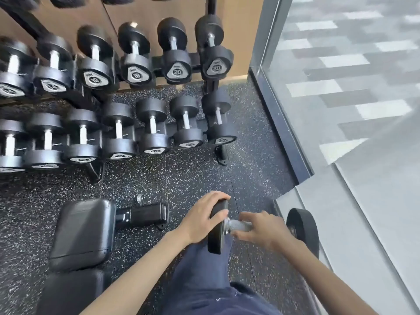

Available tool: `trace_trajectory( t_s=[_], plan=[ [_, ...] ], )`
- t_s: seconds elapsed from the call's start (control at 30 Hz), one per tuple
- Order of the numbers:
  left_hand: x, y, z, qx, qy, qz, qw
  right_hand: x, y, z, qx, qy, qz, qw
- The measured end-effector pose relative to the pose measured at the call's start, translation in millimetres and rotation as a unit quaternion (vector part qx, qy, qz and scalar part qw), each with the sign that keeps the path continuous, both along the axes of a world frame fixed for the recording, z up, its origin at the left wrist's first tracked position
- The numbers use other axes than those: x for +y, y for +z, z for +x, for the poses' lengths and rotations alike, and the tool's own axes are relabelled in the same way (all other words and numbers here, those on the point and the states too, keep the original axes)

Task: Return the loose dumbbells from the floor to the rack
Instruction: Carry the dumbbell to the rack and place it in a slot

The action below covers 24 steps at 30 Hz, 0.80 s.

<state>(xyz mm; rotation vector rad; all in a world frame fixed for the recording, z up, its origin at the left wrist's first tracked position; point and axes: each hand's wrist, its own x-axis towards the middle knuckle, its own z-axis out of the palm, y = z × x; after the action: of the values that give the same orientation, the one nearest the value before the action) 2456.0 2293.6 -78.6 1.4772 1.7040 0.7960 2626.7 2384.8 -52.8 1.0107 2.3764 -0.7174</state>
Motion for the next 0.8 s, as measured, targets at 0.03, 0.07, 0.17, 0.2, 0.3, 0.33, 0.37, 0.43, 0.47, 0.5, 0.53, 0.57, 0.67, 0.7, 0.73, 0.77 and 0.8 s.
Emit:
trace_trajectory(
  t_s=[0.03, 0.07, 0.17, 0.2, 0.3, 0.33, 0.37, 0.43, 0.47, 0.5, 0.53, 0.57, 0.67, 0.7, 0.73, 0.77, 0.8],
  plan=[
    [17, 2, -9, 0.005, 0.003, 0.009, 1.0, 18, 0, -9, 0.002, 0.004, 0.007, 1.0],
    [33, 5, -18, 0.01, 0.008, 0.016, 1.0, 38, 2, -19, 0.003, 0.013, 0.014, 1.0],
    [75, 10, -42, -0.002, 0.033, 0.021, 0.999, 89, 12, -48, -0.002, 0.04, 0.025, 0.999],
    [85, 11, -48, -0.004, 0.04, 0.03, 0.999, 101, 15, -57, -0.001, 0.046, 0.032, 0.998],
    [134, 16, -75, 0.007, 0.057, 0.039, 0.998, 154, 20, -87, 0.016, 0.061, 0.054, 0.997],
    [147, 18, -82, 0.012, 0.061, 0.037, 0.997, 171, 23, -96, 0.016, 0.069, 0.057, 0.996],
    [160, 19, -89, 0.012, 0.069, 0.036, 0.997, 186, 24, -104, 0.018, 0.077, 0.058, 0.995],
    [183, 20, -101, 0.01, 0.09, 0.04, 0.995, 215, 24, -120, 0.023, 0.096, 0.059, 0.993],
    [195, 19, -106, 0.001, 0.106, 0.041, 0.994, 229, 23, -129, 0.026, 0.106, 0.057, 0.992],
    [206, 17, -111, -0.009, 0.125, 0.039, 0.991, 245, 21, -138, 0.027, 0.116, 0.052, 0.992],
    [217, 15, -114, -0.018, 0.145, 0.035, 0.989, 260, 19, -146, 0.027, 0.126, 0.046, 0.991],
    [229, 14, -117, -0.025, 0.165, 0.032, 0.986, 276, 16, -154, 0.026, 0.139, 0.043, 0.989],
    [265, 9, -123, -0.032, 0.212, 0.025, 0.976, 324, 12, -174, 0.023, 0.186, 0.036, 0.982],
    [278, 8, -124, -0.028, 0.225, 0.028, 0.974, 341, 12, -180, 0.025, 0.199, 0.031, 0.979],
    [291, 8, -125, -0.024, 0.235, 0.033, 0.971, 358, 14, -184, 0.024, 0.209, 0.027, 0.977],
    [305, 8, -125, -0.024, 0.242, 0.038, 0.969, 375, 17, -187, 0.024, 0.224, 0.03, 0.974],
    [319, 9, -125, -0.023, 0.25, 0.043, 0.967, 392, 20, -191, 0.024, 0.24, 0.037, 0.97]
  ],
)
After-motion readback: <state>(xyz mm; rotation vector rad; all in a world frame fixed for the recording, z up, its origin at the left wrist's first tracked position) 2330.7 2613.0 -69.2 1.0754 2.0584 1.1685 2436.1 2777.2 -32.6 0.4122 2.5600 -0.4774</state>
